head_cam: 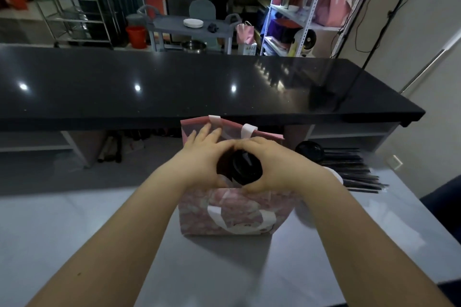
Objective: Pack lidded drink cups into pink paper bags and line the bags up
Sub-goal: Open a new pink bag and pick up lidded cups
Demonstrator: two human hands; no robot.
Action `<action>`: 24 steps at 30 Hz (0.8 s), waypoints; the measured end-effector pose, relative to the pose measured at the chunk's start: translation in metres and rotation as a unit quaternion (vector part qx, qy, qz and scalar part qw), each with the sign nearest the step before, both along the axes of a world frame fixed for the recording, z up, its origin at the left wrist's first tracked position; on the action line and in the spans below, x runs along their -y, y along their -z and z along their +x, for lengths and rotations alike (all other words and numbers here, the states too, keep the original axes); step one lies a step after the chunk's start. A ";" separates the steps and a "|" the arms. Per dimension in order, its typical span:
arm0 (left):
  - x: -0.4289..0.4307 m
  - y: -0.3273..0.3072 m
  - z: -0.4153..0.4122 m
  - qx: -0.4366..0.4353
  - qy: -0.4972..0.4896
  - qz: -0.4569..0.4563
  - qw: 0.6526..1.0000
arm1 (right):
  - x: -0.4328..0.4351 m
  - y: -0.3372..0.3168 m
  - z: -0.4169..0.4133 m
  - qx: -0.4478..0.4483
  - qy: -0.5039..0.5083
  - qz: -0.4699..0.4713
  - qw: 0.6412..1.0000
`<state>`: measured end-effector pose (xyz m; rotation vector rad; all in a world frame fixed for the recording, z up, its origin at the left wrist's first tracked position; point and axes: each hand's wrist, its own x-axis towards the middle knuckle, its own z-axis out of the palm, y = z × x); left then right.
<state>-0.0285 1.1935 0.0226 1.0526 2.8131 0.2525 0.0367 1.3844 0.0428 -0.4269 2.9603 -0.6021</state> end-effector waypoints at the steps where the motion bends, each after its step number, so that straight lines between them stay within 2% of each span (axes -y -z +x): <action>1: 0.001 0.004 0.000 -0.001 0.009 -0.013 1.000 | -0.005 0.003 0.000 0.013 0.011 -0.008 1.000; 5: 0.006 0.016 0.004 0.015 0.036 -0.059 0.997 | -0.026 0.005 -0.005 0.041 0.080 -0.026 0.996; 7: 0.008 0.020 0.006 0.012 0.049 -0.063 0.997 | -0.031 0.006 -0.010 0.045 0.108 0.037 0.992; 11: 0.006 0.024 0.008 -0.011 0.055 -0.068 0.996 | -0.009 0.023 -0.018 0.044 0.123 0.230 0.964; 13: 0.005 0.024 0.008 -0.011 0.058 -0.070 0.996 | 0.007 0.037 -0.021 0.044 0.116 0.258 0.958; 16: 0.005 0.023 0.009 -0.012 0.057 -0.079 0.995 | 0.015 0.053 -0.024 0.075 0.107 0.221 0.967; 21: 0.003 0.022 0.008 -0.028 0.050 -0.079 0.995 | 0.001 0.056 -0.015 0.081 0.127 0.080 0.985; 24: 0.002 0.022 0.007 -0.028 0.049 -0.082 0.995 | 0.003 0.064 -0.010 0.106 0.114 0.114 0.981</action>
